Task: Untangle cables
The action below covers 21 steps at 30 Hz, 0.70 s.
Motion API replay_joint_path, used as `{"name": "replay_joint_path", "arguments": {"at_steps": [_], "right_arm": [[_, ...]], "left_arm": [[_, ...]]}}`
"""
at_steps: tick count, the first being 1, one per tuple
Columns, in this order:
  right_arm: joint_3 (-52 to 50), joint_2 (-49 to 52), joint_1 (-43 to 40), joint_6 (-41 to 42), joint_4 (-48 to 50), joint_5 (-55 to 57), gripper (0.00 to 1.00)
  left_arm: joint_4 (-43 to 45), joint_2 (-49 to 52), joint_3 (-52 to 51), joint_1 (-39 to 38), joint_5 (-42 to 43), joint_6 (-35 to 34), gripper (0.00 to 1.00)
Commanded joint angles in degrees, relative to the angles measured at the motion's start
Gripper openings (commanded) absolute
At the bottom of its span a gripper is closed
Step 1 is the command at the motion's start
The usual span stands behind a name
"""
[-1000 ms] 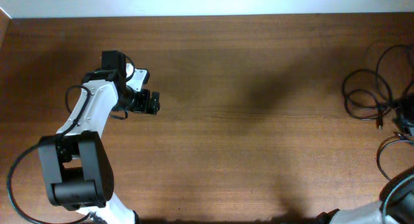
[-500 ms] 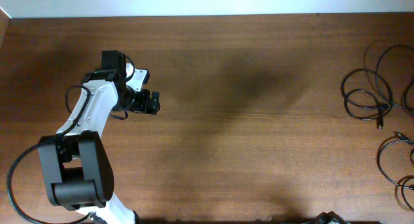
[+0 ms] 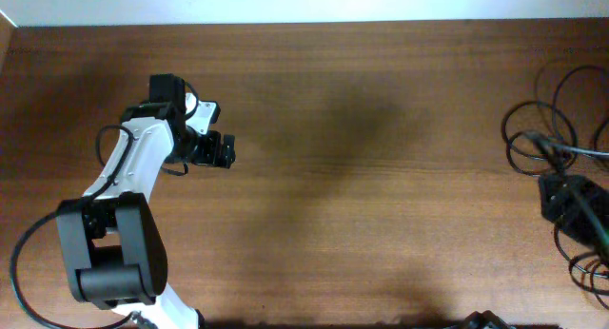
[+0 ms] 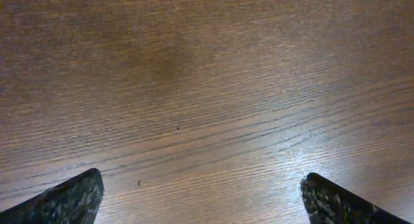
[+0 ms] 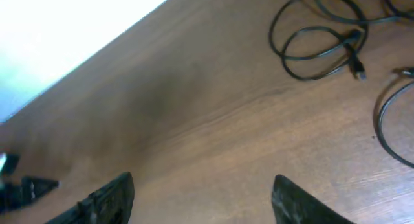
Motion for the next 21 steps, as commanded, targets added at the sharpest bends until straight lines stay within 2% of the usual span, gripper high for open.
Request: {"name": "replay_joint_path", "arguments": {"at_steps": [1,5,9,18,21], "right_arm": [[-0.2,-1.6,0.4,-6.1,-1.5,-4.9,0.72],[-0.2,-1.7,0.4,-7.7,-2.1,-6.3,0.81],[-0.2,-1.1,5.9,-8.9,-0.6,-4.4,0.85],[-0.2,8.2,32.4,-8.4,-0.1,13.6,0.87],[-0.2,11.6,39.7,-2.6,1.6,21.3,0.87]], "left_arm": [[0.0,0.5,-0.2,0.0,0.8,1.1,0.99],[-0.1,0.5,-0.2,0.1,0.8,1.1,0.99],[0.0,0.5,-0.2,0.2,0.8,1.1,0.99],[-0.1,0.5,-0.2,0.2,0.8,1.1,0.99],[0.0,0.5,-0.2,0.2,0.8,1.1,0.99]]}}
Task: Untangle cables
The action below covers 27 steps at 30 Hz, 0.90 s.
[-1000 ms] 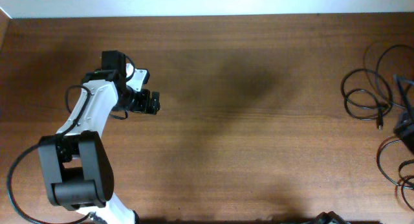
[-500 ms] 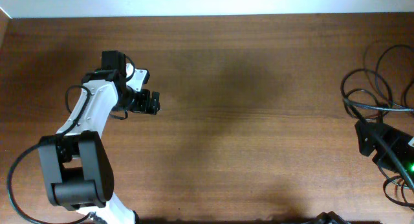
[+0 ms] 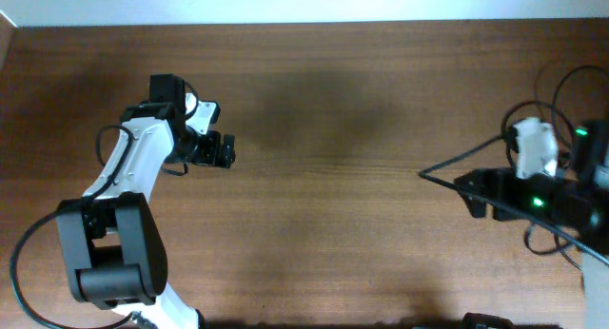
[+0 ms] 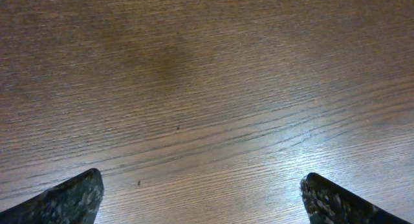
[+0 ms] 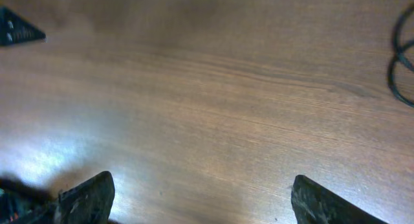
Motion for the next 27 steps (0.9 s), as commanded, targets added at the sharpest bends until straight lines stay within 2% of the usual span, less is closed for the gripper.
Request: {"name": "replay_joint_path", "arguments": {"at_steps": [1,2,8,12,16,18,20,27], "right_arm": [[-0.2,2.6,6.6,6.8,2.0,11.7,0.86],[-0.2,3.3,10.1,11.0,3.5,17.2,0.86],[-0.2,3.2,25.7,23.4,9.7,37.4,0.86],[-0.2,3.2,36.1,24.8,13.0,41.6,0.86],[-0.2,3.3,38.5,24.8,14.6,41.5,0.87],[-0.2,3.5,38.3,24.7,14.4,41.5,0.97],[-0.2,3.7,38.3,24.7,14.4,41.5,0.99],[-0.2,4.3,38.3,24.7,14.4,41.5,0.99]], "left_arm": [[0.0,0.5,-0.1,0.2,0.9,1.1,0.99],[0.0,0.5,-0.1,0.2,0.9,1.1,0.99],[-0.1,0.5,-0.1,0.2,0.8,1.1,0.99],[0.0,0.5,-0.1,0.2,0.9,1.1,0.99],[-0.1,0.5,-0.1,0.2,0.8,1.1,0.99],[0.0,0.5,-0.1,0.2,0.9,1.1,0.99],[-0.1,0.5,-0.1,0.2,0.9,1.1,0.99],[0.0,0.5,-0.1,0.2,0.9,1.1,0.99]]}}
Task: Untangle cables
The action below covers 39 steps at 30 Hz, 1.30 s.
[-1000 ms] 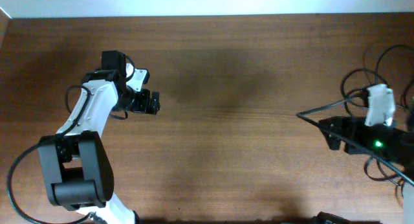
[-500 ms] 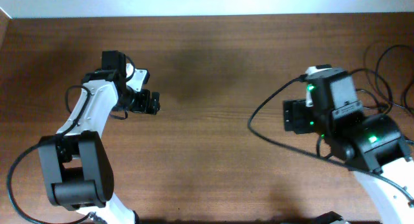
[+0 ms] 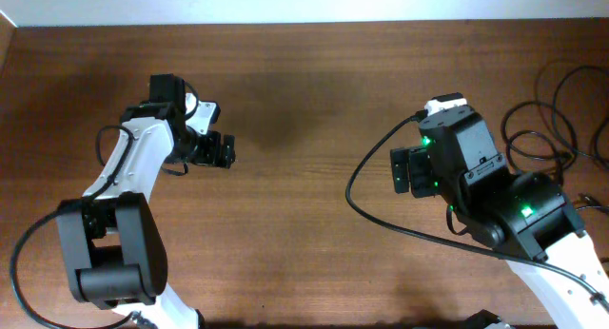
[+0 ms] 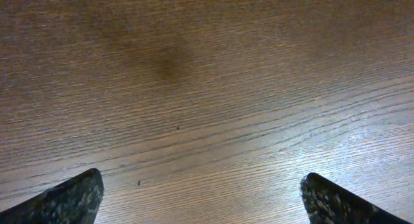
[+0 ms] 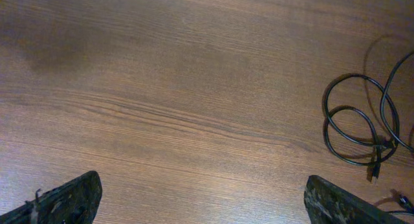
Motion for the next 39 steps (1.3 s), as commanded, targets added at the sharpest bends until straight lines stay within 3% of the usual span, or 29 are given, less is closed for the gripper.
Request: {"name": "replay_joint_path", "arguments": {"at_steps": [1,26,39], "right_arm": [[-0.1,0.2,0.2,0.7,0.2,1.1,0.99],[-0.1,0.2,0.2,0.7,0.2,1.1,0.99],[-0.1,0.2,0.2,0.7,0.2,1.1,0.99]], "left_arm": [[0.0,0.5,-0.1,0.2,0.8,1.1,0.99],[-0.1,0.3,-0.1,0.2,0.9,1.1,0.99],[-0.1,-25.5,-0.1,-3.4,0.9,1.1,0.99]]}}
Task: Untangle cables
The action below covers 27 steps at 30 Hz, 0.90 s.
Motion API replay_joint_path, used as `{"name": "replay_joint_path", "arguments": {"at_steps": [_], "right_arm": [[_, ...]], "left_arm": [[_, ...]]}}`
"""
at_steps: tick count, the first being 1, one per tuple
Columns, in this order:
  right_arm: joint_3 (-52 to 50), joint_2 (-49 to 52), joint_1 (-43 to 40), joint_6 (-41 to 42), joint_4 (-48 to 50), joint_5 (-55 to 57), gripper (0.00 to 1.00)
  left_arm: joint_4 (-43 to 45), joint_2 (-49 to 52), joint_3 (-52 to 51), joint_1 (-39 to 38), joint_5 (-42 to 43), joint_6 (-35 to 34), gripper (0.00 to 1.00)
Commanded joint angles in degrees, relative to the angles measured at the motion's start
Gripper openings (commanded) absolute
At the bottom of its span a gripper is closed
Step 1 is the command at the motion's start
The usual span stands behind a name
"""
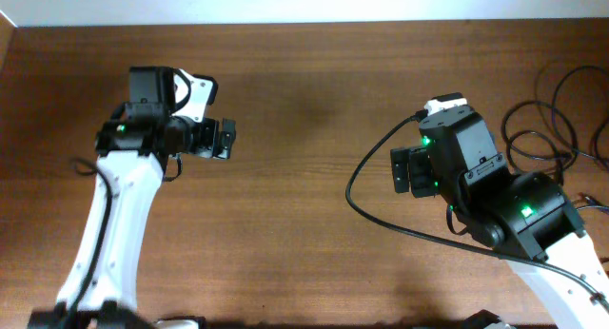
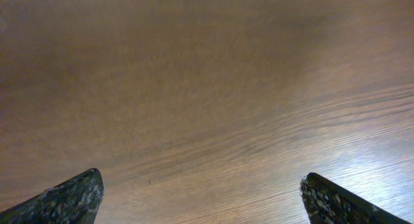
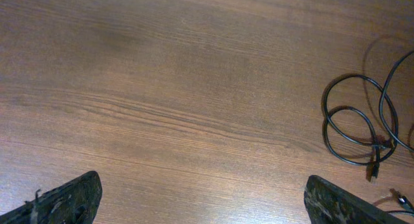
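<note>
A tangle of thin black cables (image 1: 552, 120) lies at the table's far right edge, partly cut off by the frame. The right wrist view shows two of the loops (image 3: 354, 128) and a plug end at its right side. My right gripper (image 3: 204, 199) hangs open over bare wood, well to the left of the cables; in the overhead view it sits under the arm's body (image 1: 402, 169). My left gripper (image 1: 225, 139) is open above the left part of the table, far from the cables. Only wood shows between its fingers (image 2: 68, 198).
The wooden table (image 1: 304, 253) ends at a pale strip along the far edge (image 1: 285, 6). The right arm's own black lead (image 1: 366, 182) loops out to the left of its body. The bulky right arm (image 1: 504, 215) covers the lower right of the table.
My left arm has lifted and shifted: it looks larger from overhead, and the wood in its wrist view is farther off and blurred. The right arm has not moved.
At first my right arm was low at the far right edge by the cables, and the left gripper hung open over the left table. The right arm then stood further left, then over the middle right with the cables at its right. Now the left arm is raised.
</note>
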Motion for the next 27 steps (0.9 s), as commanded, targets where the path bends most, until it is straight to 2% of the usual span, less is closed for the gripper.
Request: {"name": "replay_joint_path", "arguments": {"at_steps": [1,9,14,22,27], "right_arm": [[-0.1,0.2,0.2,0.7,0.1,0.9,0.99],[-0.1,0.2,0.2,0.7,0.1,0.9,0.99],[-0.1,0.2,0.2,0.7,0.1,0.9,0.99],[-0.1,0.2,0.2,0.7,0.1,0.9,0.99],[-0.1,0.2,0.2,0.7,0.1,0.9,0.99]], "left_arm": [[-0.1,-7.3,0.1,-0.2,0.6,1.1,0.99],[-1.3,-18.5,0.1,-0.3,0.6,1.1,0.99],[-2.5,-19.3,-0.6,-5.9,-1.2,1.1,0.99],[-1.7,-25.6,-21.5,-12.0,-1.3,1.3,0.99],[5.2,-35.1,-36.2,-12.2,-0.7,0.1,0.99]]}}
